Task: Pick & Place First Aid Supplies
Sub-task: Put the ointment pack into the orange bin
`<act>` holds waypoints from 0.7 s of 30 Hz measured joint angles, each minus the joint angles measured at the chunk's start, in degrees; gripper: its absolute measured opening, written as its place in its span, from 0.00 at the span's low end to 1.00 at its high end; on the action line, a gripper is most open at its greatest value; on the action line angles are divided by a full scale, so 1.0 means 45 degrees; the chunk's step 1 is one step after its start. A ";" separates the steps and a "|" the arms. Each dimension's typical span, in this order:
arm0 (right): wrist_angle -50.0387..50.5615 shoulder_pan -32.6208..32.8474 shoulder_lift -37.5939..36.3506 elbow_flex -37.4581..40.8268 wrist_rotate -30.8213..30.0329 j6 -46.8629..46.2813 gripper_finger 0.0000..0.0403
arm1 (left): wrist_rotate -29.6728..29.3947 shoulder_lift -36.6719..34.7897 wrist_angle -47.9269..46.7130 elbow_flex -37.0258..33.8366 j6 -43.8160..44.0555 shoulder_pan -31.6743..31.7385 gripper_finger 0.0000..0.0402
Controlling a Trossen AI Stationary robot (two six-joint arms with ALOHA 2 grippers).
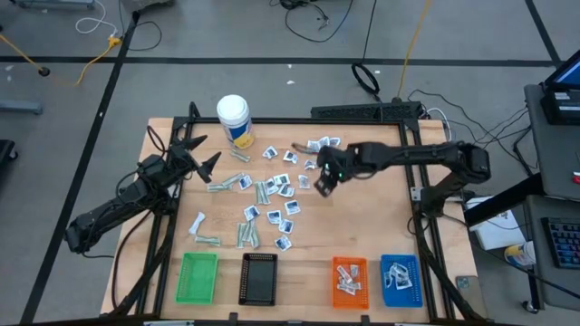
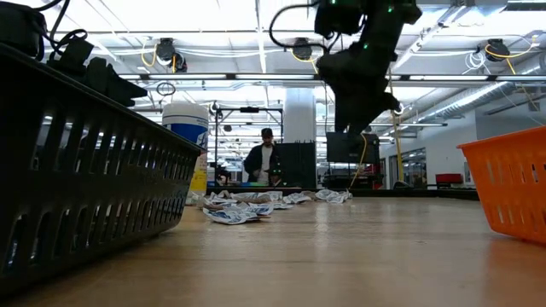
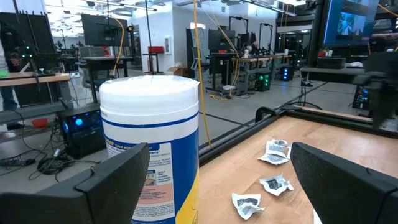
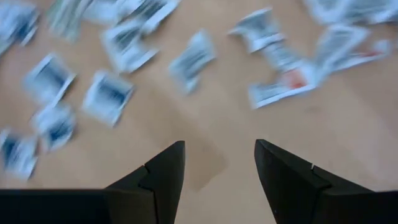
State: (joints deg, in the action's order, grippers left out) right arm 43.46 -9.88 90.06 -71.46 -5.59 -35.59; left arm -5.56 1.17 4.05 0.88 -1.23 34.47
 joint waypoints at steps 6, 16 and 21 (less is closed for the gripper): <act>-0.0517 -0.1429 0.0000 0.0000 -0.0170 -0.0899 0.46 | 0.0000 0.0000 0.0005 0.0001 0.0000 -0.0002 0.99; -0.1452 -0.2606 0.0430 -0.0010 -0.0464 -0.4174 0.46 | 0.0000 0.0000 0.0005 -0.0004 0.0000 0.0003 0.99; -0.1366 -0.2538 0.1308 -0.0011 -0.0384 -0.5003 0.46 | 0.0000 0.0000 0.0005 0.0001 0.0000 -0.0002 0.99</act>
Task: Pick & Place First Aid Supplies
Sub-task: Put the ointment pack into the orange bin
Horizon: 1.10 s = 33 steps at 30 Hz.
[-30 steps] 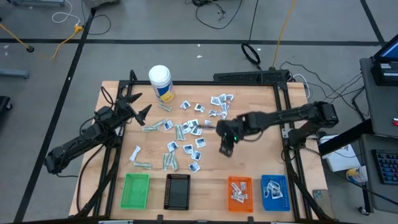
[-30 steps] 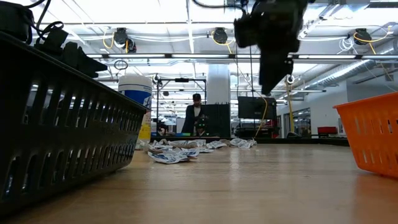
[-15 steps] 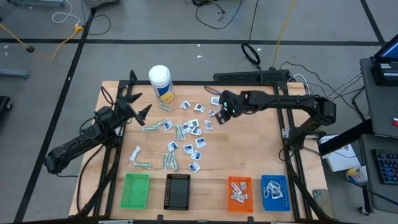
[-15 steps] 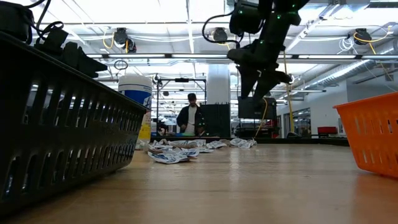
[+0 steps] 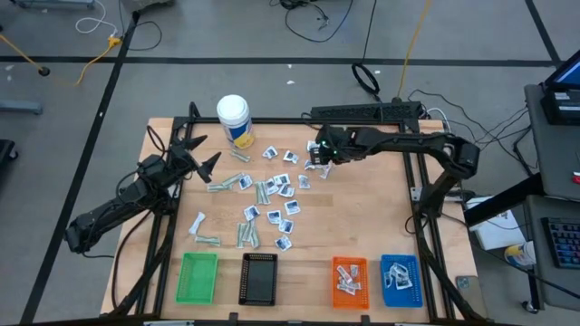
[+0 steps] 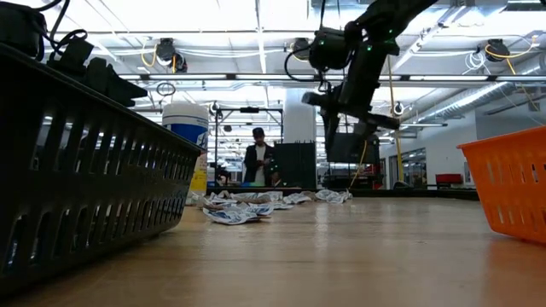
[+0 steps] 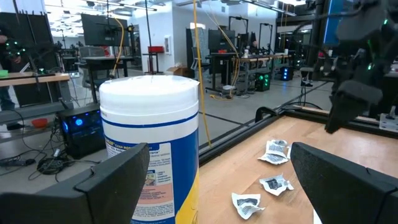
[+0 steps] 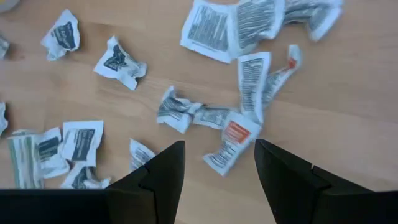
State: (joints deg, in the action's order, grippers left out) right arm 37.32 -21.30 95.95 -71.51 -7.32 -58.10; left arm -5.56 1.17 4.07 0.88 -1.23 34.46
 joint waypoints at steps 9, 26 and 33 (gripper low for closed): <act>-0.0238 0.0257 0.1605 0.0006 0.0344 -0.0218 0.46 | 0.0000 0.0000 -0.0005 -0.0001 0.0000 0.0000 0.99; -0.1031 0.0378 0.2845 0.0001 0.0974 -0.0932 0.38 | -0.0005 0.0000 -0.0005 -0.0002 0.0000 0.0005 0.99; -0.0813 0.0464 0.2850 0.0006 0.1012 -0.0943 0.09 | 0.0000 0.0000 -0.0005 -0.0004 0.0000 0.0005 0.99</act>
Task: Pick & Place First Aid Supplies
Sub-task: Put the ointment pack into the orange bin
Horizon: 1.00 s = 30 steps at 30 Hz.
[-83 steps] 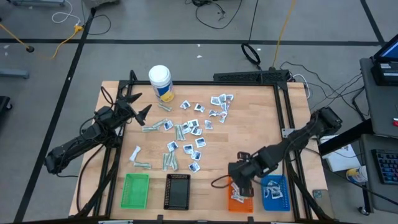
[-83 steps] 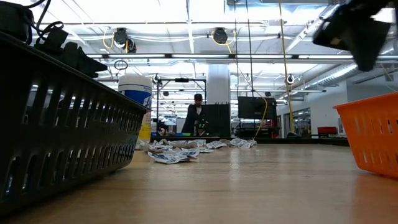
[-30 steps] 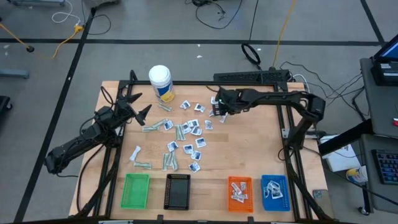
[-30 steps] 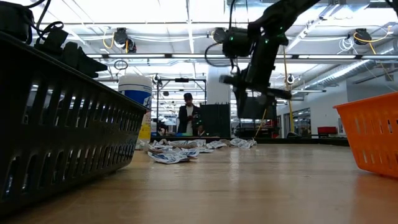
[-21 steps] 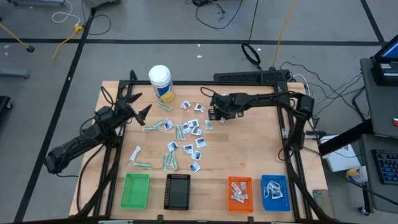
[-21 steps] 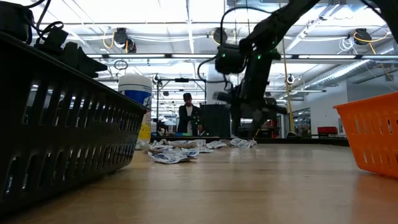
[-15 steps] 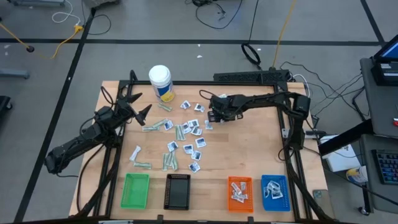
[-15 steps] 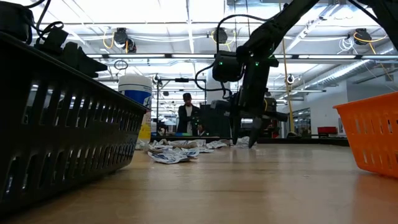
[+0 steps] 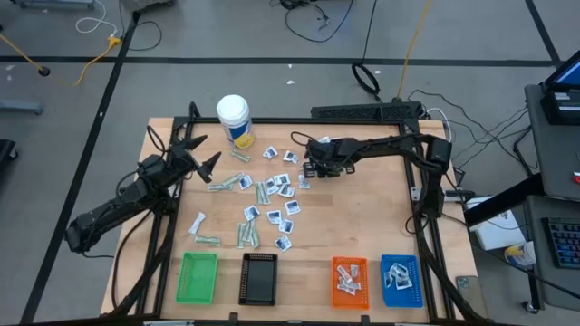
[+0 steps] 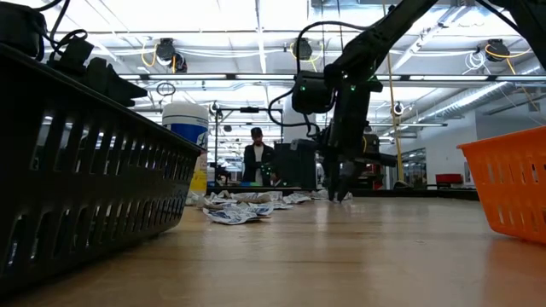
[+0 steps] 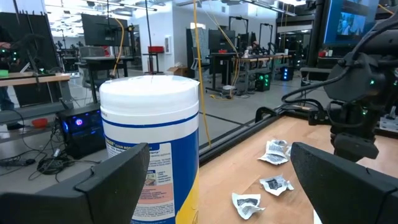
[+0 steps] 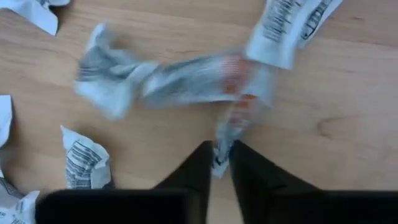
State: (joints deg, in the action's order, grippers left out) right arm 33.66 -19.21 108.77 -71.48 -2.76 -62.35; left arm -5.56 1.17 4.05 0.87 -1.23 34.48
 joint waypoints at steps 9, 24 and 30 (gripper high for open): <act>0.0951 0.0045 -0.0881 0.0010 -0.0057 0.0877 0.01 | 0.0000 0.0000 0.0000 0.0004 0.0000 -0.0004 0.99; 0.5244 0.0040 -0.3512 0.0008 0.0000 0.3783 0.01 | 0.0000 0.0000 0.0000 0.0004 0.0000 -0.0003 0.99; 0.6440 0.0040 -0.4067 0.0009 0.0010 0.4415 0.01 | 0.0000 0.0000 0.0000 0.0004 0.0000 -0.0001 0.99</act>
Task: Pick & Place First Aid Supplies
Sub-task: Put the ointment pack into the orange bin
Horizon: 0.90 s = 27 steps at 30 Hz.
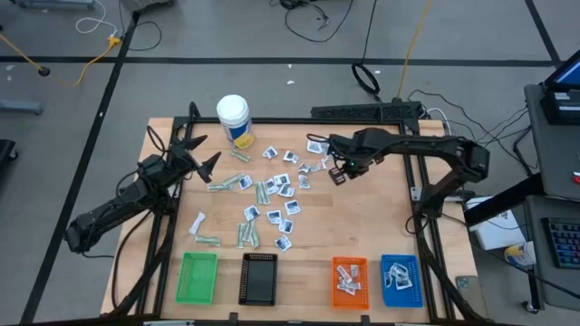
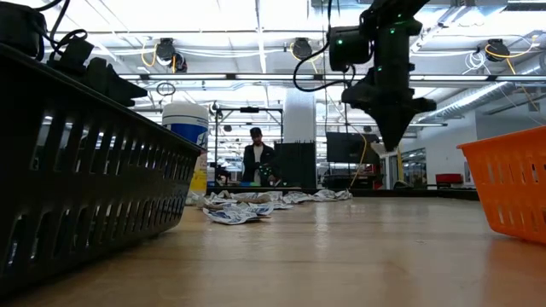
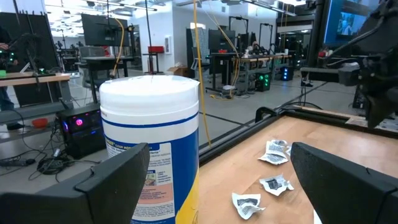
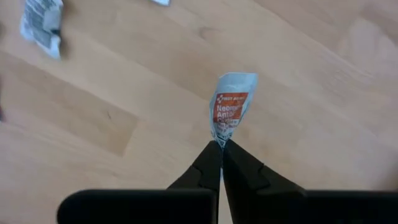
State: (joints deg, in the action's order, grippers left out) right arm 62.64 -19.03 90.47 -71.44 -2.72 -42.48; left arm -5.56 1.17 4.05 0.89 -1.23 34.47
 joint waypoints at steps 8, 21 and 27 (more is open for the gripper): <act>0.0037 0.1200 -0.0164 -0.0002 0.0386 0.1159 0.01 | 0.0000 0.0000 0.0000 -0.0005 0.0000 -0.0003 0.99; -0.0259 0.6223 -0.0164 -0.0004 0.1005 0.0488 0.01 | 0.0000 0.0000 0.0000 0.0000 0.0000 -0.0004 0.99; -0.0949 0.8610 -0.0164 -0.0004 0.1010 -0.0142 0.01 | 0.0000 0.0000 0.0000 -0.0005 0.0000 -0.0004 0.99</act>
State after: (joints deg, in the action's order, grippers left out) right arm 58.37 19.72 89.73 -71.46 1.83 -43.12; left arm -5.56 1.17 4.05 0.86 -1.23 34.46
